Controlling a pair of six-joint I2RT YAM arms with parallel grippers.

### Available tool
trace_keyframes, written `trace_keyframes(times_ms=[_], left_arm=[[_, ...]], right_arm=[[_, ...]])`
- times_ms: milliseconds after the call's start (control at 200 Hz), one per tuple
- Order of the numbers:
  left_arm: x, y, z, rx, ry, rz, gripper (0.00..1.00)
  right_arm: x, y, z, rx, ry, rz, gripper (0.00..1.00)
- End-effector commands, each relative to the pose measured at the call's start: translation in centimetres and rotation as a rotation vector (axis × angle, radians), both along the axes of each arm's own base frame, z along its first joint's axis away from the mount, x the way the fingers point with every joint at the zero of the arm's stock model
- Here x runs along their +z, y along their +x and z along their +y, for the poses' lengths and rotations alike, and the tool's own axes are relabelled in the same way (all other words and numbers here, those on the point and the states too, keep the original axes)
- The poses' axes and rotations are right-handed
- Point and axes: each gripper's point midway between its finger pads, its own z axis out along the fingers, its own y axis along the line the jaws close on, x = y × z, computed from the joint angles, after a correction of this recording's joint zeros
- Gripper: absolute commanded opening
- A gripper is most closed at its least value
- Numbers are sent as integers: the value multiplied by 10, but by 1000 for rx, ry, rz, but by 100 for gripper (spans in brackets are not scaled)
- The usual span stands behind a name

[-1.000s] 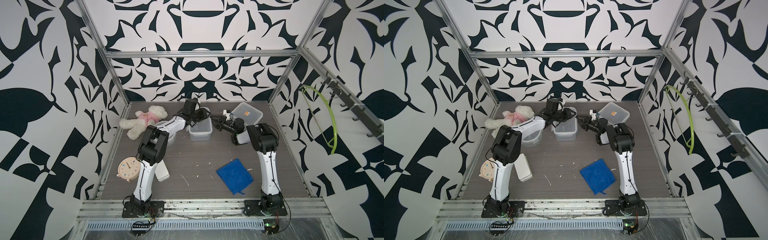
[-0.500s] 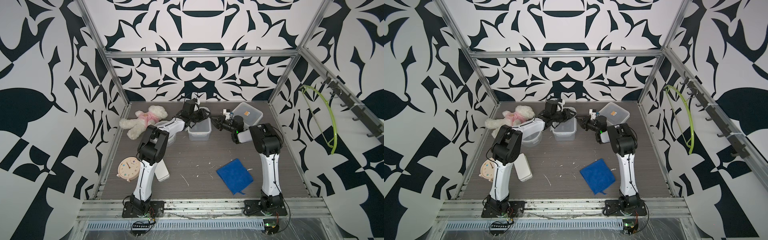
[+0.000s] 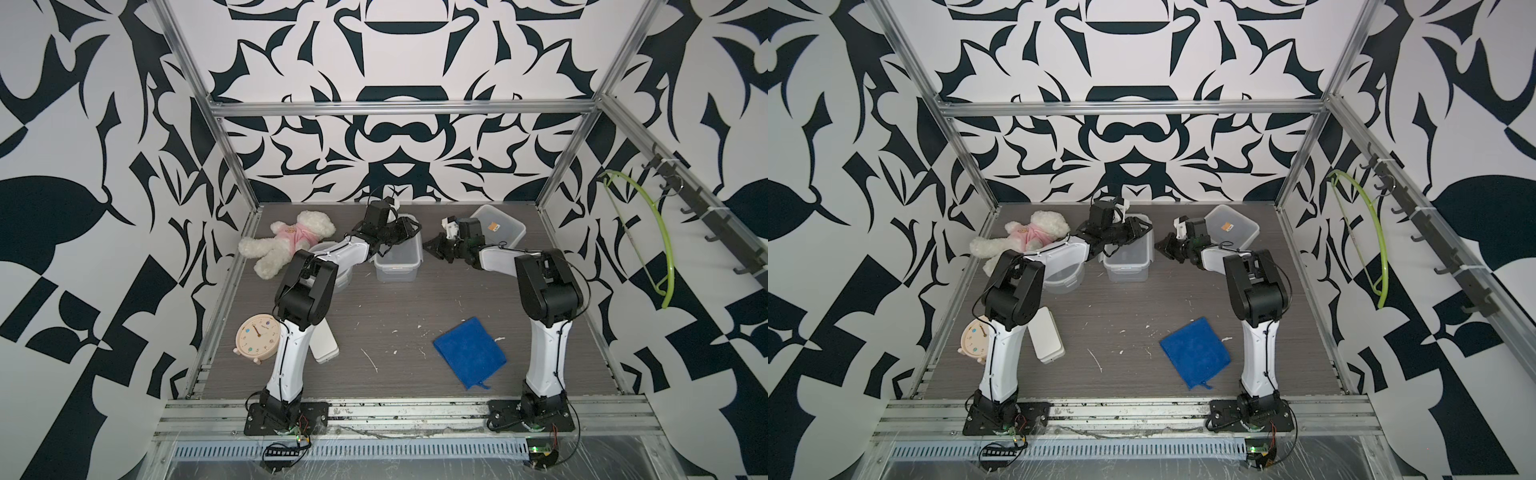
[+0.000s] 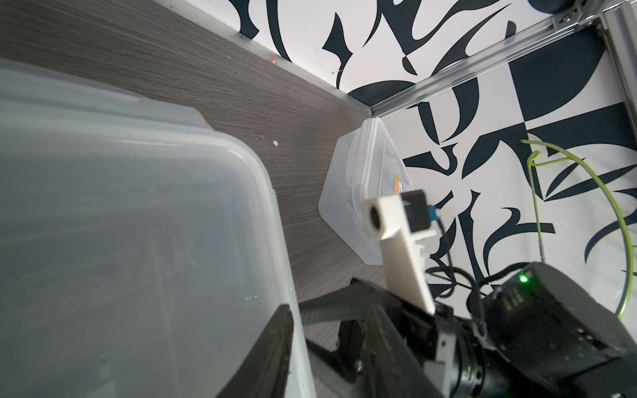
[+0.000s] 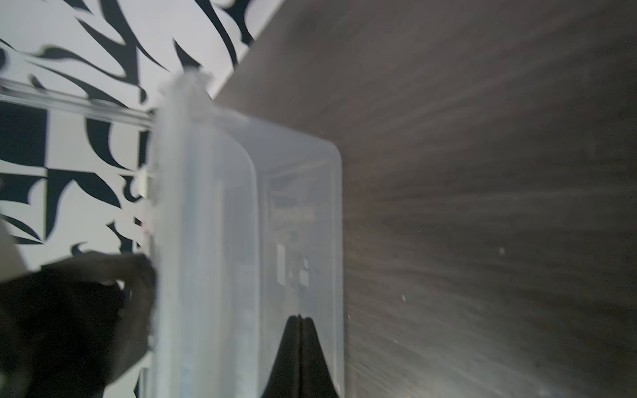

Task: Wipe the insides of the lunch boxes
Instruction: Open the fastener of the lunch box, then adjust the lunch box at the center of the board.

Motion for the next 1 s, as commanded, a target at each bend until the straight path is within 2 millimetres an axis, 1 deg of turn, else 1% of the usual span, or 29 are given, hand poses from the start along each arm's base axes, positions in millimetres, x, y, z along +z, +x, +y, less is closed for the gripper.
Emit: trace_keyframes(times_ms=[0,65,150,195,280,360,395,435,475,515,555,655,665,675,685,790,860,930,995], left_arm=[[-185,-87,54,24,352,556,41],[-170,-79,50,21,340,527,41],[-137,-65,44,16,330,467,41],[-113,-56,39,12,321,421,41],[-62,-38,34,16,306,317,43],[-15,-22,34,33,322,215,45],[3,-14,35,45,336,173,45],[19,-5,38,60,359,126,47],[30,5,43,84,393,87,49],[36,14,48,103,426,58,49],[37,24,55,124,453,42,50],[31,52,74,177,490,31,52],[26,55,76,180,496,38,52],[30,57,78,187,493,33,52],[25,60,79,190,498,39,52],[24,87,96,241,490,24,54],[25,101,103,269,481,-1,57],[23,110,104,284,472,-21,60],[17,115,104,285,476,-30,63]], right_arm=[[6,-22,3,68,-99,17,0],[19,-22,-3,66,-156,-7,0],[40,-25,-14,73,-254,-52,0],[50,-28,-21,71,-319,-74,0],[67,-40,-29,73,-432,-113,0],[76,-56,-34,79,-539,-135,0],[76,-63,-34,86,-585,-139,0],[75,-72,-34,96,-629,-139,0],[73,-81,-31,112,-661,-139,0],[71,-89,-27,127,-684,-139,0],[67,-98,-21,147,-704,-136,0],[56,-119,0,197,-724,-130,0],[55,-121,1,202,-728,-128,0],[54,-123,4,207,-729,-128,0],[53,-125,6,213,-733,-127,0],[39,-139,26,255,-748,-110,0],[28,-140,33,272,-778,-93,0],[18,-134,35,275,-803,-74,0],[15,-123,35,269,-849,-78,0]])
